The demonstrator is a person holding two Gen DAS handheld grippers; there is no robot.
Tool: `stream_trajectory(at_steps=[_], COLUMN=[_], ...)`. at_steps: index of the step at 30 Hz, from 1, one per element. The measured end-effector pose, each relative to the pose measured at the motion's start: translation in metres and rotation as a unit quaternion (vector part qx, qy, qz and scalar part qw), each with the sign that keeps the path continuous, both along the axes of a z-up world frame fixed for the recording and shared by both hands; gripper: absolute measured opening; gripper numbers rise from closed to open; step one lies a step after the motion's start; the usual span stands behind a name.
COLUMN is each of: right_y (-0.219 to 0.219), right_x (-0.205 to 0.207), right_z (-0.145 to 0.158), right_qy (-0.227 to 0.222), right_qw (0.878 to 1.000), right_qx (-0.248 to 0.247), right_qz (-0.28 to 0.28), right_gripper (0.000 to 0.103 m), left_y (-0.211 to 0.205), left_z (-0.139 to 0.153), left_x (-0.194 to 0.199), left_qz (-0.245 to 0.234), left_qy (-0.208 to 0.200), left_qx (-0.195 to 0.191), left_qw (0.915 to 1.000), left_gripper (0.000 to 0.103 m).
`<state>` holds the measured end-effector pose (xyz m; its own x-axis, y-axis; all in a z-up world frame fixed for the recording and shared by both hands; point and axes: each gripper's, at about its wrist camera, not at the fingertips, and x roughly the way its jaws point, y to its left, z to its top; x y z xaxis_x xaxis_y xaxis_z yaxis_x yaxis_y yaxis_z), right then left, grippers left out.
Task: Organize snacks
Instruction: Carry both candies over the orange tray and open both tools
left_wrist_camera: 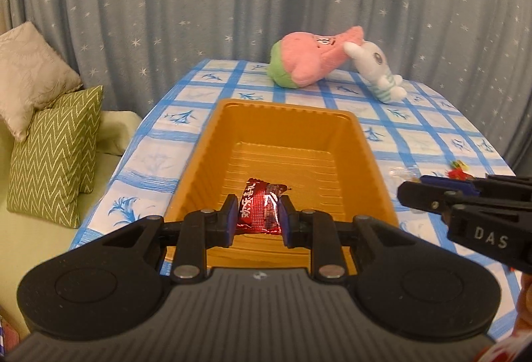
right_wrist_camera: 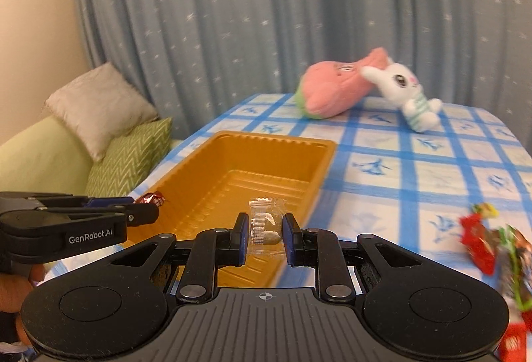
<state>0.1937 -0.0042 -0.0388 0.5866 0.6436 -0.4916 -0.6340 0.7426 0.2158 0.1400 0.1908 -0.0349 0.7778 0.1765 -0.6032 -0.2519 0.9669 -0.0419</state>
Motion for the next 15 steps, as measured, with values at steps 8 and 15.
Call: stream_trajectory(at_steps=[8,15], right_y=[0.022,0.030], right_x=[0.018,0.021], right_z=[-0.014,-0.023], right_qy=[0.011,0.017], right_qw=[0.999,0.999], right_qx=[-0.011,-0.024], right_qz=[0.028,0.039], right_gripper=[0.022,0.022], left_y=[0.011,0.012], left_z=[-0.016,-0.022], left_x=[0.012,0.018], left_qz=[0.006,0.008], left_qy=[0.014,0.015], left_qx=[-0.014,-0.022], left_qw=[0.9998,0.9996], left_gripper=[0.023,0.024])
